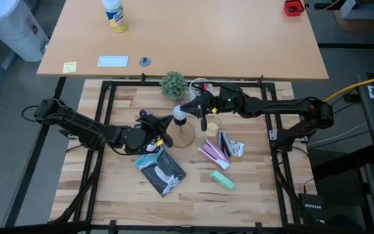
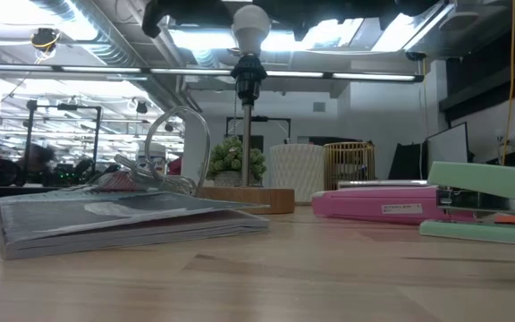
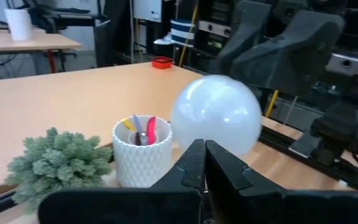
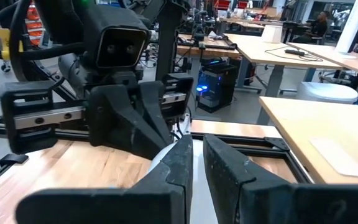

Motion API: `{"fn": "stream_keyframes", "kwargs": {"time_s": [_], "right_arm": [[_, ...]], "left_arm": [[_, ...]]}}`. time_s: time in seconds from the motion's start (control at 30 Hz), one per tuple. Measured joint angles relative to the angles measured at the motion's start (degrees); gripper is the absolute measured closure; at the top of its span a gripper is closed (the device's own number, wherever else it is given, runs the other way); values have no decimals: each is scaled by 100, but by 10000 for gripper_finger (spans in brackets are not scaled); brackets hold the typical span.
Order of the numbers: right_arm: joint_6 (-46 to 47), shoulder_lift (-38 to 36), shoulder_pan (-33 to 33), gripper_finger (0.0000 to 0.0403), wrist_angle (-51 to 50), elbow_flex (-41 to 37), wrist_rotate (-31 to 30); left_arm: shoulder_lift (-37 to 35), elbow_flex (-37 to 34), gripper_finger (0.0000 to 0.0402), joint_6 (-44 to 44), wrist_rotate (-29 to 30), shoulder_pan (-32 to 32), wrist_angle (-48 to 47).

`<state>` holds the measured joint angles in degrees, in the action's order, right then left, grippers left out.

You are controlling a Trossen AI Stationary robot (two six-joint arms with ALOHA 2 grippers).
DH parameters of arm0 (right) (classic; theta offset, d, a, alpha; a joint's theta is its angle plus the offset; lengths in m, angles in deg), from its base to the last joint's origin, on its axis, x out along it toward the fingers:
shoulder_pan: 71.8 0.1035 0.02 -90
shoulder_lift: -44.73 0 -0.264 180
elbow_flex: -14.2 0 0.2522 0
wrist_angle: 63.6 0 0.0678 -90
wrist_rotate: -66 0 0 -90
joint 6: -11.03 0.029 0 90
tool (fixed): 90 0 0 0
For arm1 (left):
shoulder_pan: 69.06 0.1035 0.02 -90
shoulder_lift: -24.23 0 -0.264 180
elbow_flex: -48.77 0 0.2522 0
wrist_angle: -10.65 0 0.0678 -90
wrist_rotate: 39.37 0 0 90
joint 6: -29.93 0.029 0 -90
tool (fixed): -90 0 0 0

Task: Screw lightbulb
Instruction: Insert the lightbulb into the lamp

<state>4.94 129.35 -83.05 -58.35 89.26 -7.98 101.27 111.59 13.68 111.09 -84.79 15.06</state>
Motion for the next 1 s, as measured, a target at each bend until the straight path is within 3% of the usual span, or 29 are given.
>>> {"fn": "stream_keyframes", "kwargs": {"time_s": [0.5, 0.8, 1.0], "right_arm": [[0, 0, 2, 359, 6, 0, -129], [-15, 0, 2, 359, 10, 0, -141], [-17, 0, 2, 359, 8, 0, -141]], "left_arm": [[0, 0, 401, 124, 153, -311, 50], [131, 0, 401, -310, -592, -101, 58], [271, 0, 401, -331, -670, 46, 86]]}}
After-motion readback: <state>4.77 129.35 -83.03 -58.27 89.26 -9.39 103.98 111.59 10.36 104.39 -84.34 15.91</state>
